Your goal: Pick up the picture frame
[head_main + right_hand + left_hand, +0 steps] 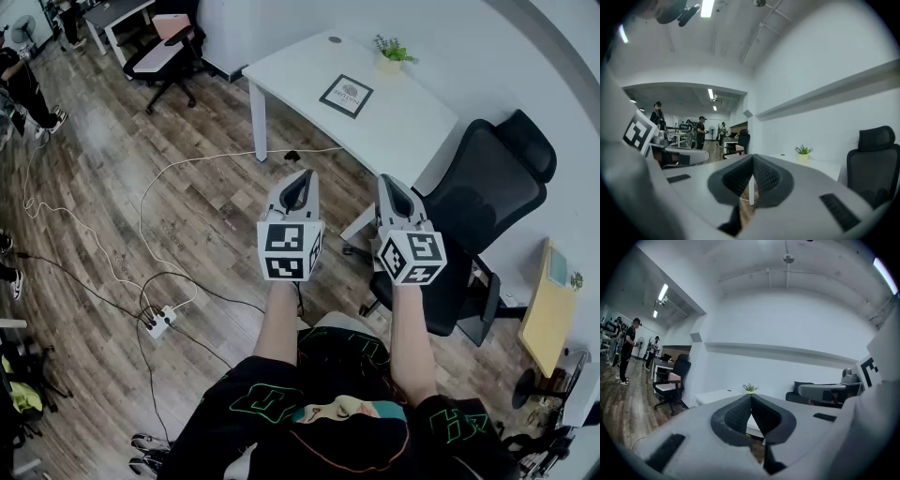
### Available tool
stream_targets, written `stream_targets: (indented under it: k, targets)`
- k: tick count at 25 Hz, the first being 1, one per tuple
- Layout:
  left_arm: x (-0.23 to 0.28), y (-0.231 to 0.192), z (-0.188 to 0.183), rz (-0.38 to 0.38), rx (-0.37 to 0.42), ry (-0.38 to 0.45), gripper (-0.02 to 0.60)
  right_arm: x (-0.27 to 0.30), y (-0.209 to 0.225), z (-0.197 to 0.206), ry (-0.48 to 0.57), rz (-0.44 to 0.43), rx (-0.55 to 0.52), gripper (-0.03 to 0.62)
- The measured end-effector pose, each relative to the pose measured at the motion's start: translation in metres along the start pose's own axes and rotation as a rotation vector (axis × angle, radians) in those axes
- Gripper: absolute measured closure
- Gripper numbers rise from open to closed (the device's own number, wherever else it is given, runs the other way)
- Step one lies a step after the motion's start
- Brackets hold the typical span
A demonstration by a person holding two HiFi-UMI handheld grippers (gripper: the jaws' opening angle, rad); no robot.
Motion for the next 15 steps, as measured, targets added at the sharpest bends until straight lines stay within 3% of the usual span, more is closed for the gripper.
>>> stream_targets:
  k: [7, 15]
  targets:
    - [-0.012, -0.010, 0.001, -0.010, -0.012, -0.005, 0.574, -0.004, -0.013, -0.004, -0.027, 0.012, -0.032, 0.589]
    - [-0.012, -0.030, 0.003, -0.036, -0.042, 0.000, 0.574, 0.002, -0.013, -0.013, -0.050, 0.024, -0.141, 0.589]
Point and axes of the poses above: the fingertips, and each gripper's own axes: x forward along the fingers, y to its right, z out of its underside, the point moved 3 cm from there along -x, backward along the fingers, and after that the axes turned 3 degrees about -z, right-handed, at the moved point
